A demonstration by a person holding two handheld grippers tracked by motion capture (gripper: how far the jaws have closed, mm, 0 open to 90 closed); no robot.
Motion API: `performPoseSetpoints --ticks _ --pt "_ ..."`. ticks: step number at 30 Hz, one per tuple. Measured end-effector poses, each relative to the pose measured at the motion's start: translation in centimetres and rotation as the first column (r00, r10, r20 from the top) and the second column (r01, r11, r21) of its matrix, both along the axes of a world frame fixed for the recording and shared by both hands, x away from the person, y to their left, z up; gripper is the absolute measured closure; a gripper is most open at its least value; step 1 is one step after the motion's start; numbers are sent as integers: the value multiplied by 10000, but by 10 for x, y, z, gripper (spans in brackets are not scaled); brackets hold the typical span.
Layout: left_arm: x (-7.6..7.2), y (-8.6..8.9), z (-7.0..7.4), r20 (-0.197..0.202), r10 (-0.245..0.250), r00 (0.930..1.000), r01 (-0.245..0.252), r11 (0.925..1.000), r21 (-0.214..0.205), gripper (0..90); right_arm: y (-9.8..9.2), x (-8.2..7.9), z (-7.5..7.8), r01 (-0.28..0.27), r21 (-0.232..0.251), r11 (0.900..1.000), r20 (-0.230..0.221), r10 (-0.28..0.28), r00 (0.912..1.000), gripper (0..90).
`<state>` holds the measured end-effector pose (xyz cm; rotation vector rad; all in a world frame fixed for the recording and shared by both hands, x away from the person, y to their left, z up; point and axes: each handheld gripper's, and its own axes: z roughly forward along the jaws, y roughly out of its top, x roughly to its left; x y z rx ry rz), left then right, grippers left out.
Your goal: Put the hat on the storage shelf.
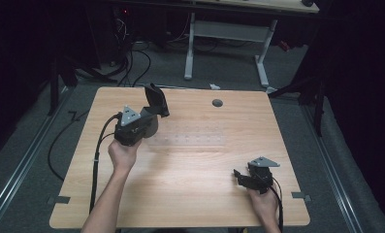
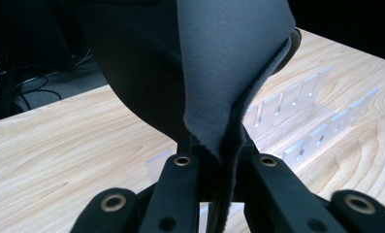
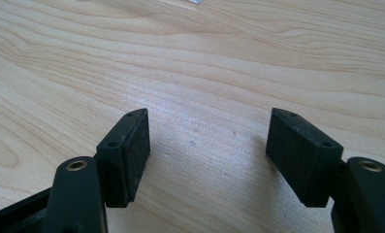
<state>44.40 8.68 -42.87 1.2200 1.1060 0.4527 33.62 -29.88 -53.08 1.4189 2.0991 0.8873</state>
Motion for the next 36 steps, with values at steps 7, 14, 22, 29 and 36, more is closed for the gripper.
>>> performPoseSetpoints --ticks 7,14,22,29,36 --pt "-2 1 -2 -66 60 10000 -60 10000 -14 861 0 0 0 -1 -6 10000 2 1 10000 327" --pt "1 2 -5 -78 142 9999 -143 9998 -160 861 0 0 0 -17 -28 10000 17 17 10000 326" --pt "5 -2 -10 -400 171 9991 -180 9996 -226 861 0 0 0 -8 -33 10000 11 8 10000 326" --pt "7 -6 -19 -476 200 9987 -211 9995 -223 861 0 0 0 -11 -39 10000 1 11 10000 325" --pt "8 -5 -29 -806 166 9966 -180 9997 -162 859 1 0 0 -2 -35 10000 4 2 10000 325"
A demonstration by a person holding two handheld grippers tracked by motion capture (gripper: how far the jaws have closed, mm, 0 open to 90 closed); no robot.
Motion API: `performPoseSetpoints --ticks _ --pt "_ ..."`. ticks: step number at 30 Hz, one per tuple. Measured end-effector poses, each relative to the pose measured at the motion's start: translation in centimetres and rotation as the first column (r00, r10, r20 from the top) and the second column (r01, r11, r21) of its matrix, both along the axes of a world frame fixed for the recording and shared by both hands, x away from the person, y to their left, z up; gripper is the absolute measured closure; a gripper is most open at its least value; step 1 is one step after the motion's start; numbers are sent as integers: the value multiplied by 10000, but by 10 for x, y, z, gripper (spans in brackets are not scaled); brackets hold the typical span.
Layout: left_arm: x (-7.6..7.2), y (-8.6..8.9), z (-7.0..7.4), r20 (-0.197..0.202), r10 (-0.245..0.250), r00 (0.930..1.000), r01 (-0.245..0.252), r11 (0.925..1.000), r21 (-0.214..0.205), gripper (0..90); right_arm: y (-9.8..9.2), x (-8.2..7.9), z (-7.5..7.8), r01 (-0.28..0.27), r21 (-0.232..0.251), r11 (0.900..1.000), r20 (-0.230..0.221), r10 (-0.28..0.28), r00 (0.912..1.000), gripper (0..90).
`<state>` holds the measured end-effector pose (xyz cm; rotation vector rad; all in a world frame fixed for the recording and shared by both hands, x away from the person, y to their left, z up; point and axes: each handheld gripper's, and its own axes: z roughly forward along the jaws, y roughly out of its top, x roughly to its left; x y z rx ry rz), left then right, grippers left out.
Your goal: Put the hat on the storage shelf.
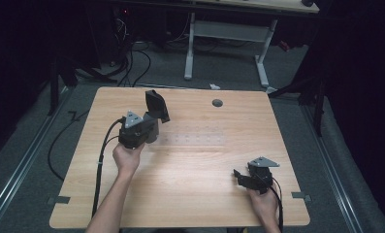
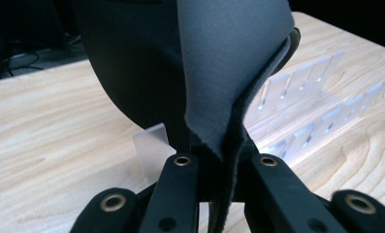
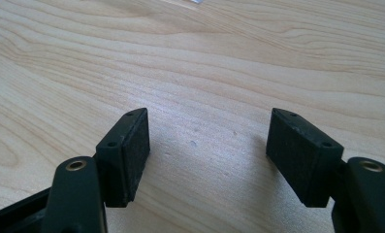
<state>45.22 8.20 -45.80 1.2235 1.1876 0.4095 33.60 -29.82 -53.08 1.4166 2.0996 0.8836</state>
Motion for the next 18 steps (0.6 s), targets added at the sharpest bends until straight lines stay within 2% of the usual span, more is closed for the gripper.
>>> performPoseSetpoints --ticks 3,9,18 --pt "-1 2 -1 -54 14 10000 -15 9997 -248 858 0 0 0 1 0 10000 0 -1 10000 325" --pt "-5 2 -3 -232 -106 9997 105 9999 -65 849 0 0 0 2 -1 10000 0 -2 10000 325" --pt "-11 7 -7 -574 -228 9981 216 9995 -214 821 0 0 0 6 -3 10000 0 -6 10000 325"
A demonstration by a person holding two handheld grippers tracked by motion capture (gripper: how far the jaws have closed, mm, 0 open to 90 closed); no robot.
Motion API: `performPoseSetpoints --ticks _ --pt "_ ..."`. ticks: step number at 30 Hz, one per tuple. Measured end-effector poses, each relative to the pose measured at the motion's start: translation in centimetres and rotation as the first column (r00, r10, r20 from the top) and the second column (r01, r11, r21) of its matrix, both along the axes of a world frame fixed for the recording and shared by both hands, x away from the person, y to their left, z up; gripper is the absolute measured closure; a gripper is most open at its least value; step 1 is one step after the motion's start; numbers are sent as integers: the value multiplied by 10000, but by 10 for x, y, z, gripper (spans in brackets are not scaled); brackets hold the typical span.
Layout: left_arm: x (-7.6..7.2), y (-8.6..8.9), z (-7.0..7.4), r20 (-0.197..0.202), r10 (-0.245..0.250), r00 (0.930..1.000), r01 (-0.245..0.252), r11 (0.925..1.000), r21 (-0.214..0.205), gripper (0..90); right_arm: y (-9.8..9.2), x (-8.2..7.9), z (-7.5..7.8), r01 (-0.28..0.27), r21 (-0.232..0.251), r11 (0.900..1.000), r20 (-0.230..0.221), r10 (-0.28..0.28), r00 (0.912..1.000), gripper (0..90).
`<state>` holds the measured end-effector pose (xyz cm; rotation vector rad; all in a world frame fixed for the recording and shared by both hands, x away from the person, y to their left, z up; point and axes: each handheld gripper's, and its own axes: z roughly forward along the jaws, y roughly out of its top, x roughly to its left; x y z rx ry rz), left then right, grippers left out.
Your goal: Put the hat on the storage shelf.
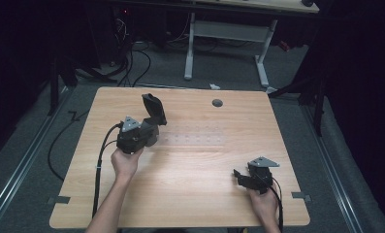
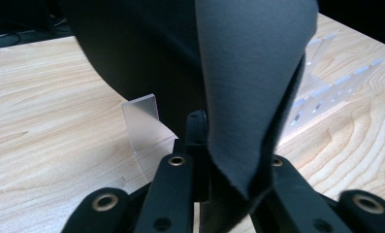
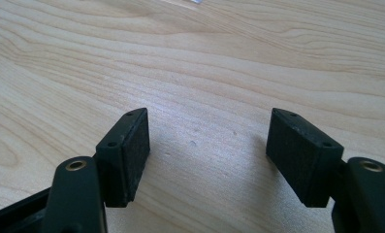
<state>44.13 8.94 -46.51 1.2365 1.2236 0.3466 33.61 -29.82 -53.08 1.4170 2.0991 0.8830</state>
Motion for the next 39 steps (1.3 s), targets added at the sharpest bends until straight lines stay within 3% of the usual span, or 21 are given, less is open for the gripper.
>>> performPoseSetpoints --ticks 5,11,17,31,39 --pt "-3 2 3 58 -39 10000 39 10000 -55 780 0 0 0 2 -1 10000 0 -2 10000 325" --pt "-6 5 9 140 10 9999 -7 9998 -206 645 0 0 0 8 1 10000 -2 -8 10000 325" --pt "-10 11 14 216 65 9997 -61 9998 -196 566 0 0 0 15 10 10000 -8 -14 10000 325" --pt "-26 29 32 209 85 9997 -71 9977 -675 479 0 0 0 35 12 10000 -7 -35 10000 326" --pt "-37 49 30 98 366 9993 -351 9917 -1236 473 0 0 0 35 11 10000 -7 -35 10000 326"
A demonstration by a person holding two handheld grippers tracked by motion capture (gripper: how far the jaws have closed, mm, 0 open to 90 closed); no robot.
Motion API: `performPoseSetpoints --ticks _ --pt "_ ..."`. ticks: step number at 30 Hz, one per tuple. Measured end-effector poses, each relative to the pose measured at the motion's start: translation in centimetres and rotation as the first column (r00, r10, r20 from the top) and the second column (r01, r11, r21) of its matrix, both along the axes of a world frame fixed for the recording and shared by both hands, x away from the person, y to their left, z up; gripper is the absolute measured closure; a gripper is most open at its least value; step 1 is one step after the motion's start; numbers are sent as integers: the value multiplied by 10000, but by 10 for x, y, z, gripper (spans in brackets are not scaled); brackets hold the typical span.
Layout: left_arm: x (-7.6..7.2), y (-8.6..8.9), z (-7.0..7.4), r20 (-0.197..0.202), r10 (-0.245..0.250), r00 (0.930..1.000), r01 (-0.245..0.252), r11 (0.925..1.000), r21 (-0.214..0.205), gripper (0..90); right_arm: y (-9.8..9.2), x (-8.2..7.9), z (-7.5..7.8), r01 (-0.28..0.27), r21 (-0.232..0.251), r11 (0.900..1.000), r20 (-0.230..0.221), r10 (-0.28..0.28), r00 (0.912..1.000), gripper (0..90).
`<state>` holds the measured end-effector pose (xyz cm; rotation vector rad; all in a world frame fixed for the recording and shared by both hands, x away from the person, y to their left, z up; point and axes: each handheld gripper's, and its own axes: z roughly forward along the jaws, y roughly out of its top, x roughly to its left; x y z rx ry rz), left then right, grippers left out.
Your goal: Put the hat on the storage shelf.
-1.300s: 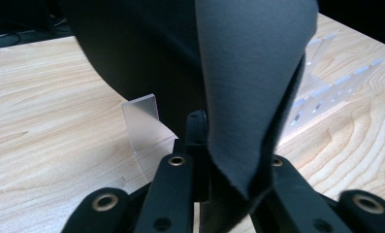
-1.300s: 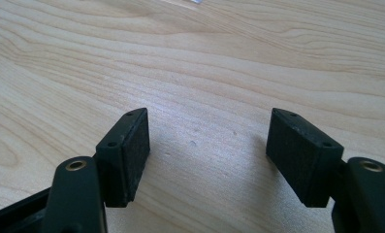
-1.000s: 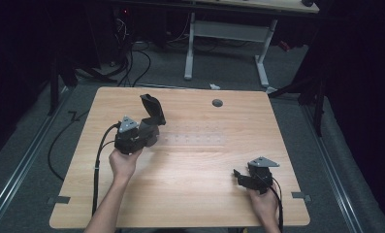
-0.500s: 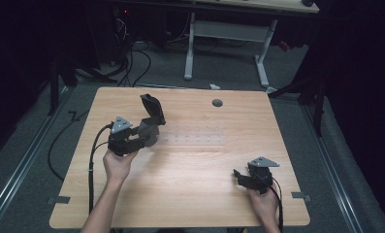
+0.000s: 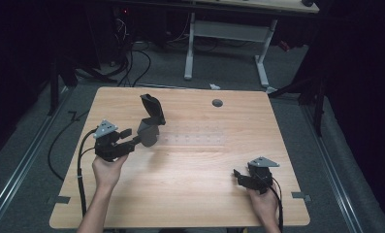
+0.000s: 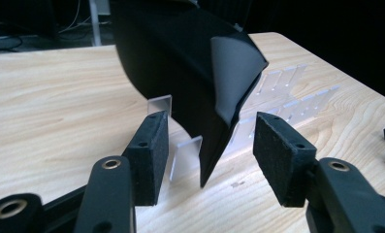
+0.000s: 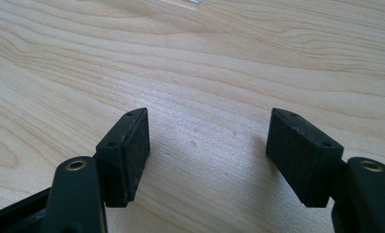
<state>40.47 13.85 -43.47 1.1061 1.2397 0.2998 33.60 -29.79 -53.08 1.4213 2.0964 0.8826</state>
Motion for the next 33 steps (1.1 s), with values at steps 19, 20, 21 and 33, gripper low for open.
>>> performPoseSetpoints --ticks 19,20,21,33 --pt "-25 22 -5 -407 333 9986 -335 9994 -45 440 0 0 0 14 0 10000 -2 -14 10000 326" --pt "-27 22 -5 -372 296 9989 -295 9996 13 438 0 0 0 16 0 10000 -1 -16 10000 326" --pt "-28 23 -5 -339 275 9990 -274 9996 27 436 0 0 0 21 2 10000 -1 -21 10000 327" --pt "-43 18 -17 -242 456 9987 -447 9984 333 439 0 0 0 23 0 10000 -3 -23 10000 327"
